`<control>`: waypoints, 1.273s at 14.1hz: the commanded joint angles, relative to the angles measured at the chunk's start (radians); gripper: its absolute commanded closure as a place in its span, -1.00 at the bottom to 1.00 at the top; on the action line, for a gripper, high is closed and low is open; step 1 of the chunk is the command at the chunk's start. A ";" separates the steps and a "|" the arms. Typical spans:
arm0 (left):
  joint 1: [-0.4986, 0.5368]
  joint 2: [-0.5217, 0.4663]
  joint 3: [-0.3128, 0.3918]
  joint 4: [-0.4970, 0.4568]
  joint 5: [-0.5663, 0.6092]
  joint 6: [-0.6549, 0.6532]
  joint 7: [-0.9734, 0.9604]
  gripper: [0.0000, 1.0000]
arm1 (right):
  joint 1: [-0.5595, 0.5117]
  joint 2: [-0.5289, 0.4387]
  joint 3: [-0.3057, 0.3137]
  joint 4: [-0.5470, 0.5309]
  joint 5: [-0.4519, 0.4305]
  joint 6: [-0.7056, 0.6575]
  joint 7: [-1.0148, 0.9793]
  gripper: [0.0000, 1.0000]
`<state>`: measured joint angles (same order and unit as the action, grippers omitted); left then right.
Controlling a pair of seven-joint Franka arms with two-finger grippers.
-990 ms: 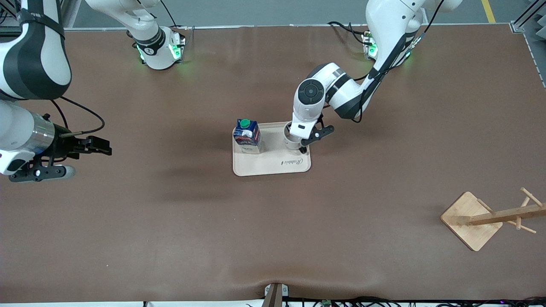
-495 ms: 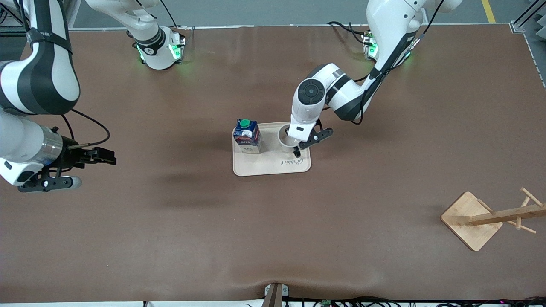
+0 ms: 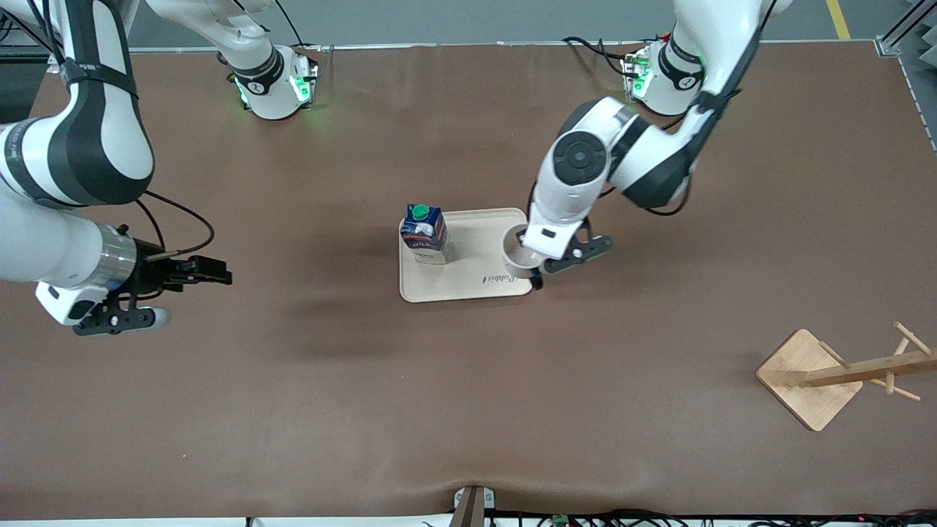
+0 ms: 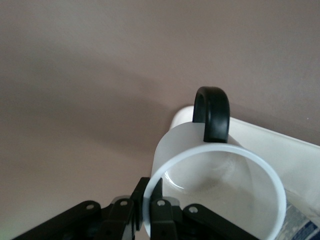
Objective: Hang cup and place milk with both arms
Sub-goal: 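Lift the mug with the left gripper while the right gripper grasps the milk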
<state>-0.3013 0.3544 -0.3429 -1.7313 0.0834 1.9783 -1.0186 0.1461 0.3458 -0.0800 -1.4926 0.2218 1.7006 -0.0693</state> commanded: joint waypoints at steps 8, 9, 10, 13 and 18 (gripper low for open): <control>0.361 -0.172 -0.007 0.166 -0.031 -0.371 0.663 1.00 | 0.341 0.062 -0.006 -0.051 0.065 0.109 0.502 -1.00; 0.393 -0.173 -0.004 0.171 -0.024 -0.372 0.726 1.00 | 0.369 0.062 -0.006 -0.051 0.065 0.111 0.511 -1.00; 0.427 -0.178 -0.002 0.176 -0.017 -0.372 0.782 1.00 | 0.413 0.062 -0.007 -0.051 0.062 0.119 0.516 -1.00; 0.551 -0.173 0.001 0.188 -0.016 -0.371 1.028 1.00 | 0.498 0.067 -0.007 -0.052 0.042 0.123 0.663 -1.00; 0.663 -0.112 0.012 0.275 -0.019 -0.363 1.308 1.00 | 0.555 0.076 -0.009 -0.086 -0.010 0.125 0.716 -1.00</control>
<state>0.3374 0.2005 -0.3298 -1.5121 0.0677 1.6269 0.2085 0.6734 0.4265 -0.0766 -1.5590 0.2558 1.8187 0.5993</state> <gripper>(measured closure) 0.934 0.000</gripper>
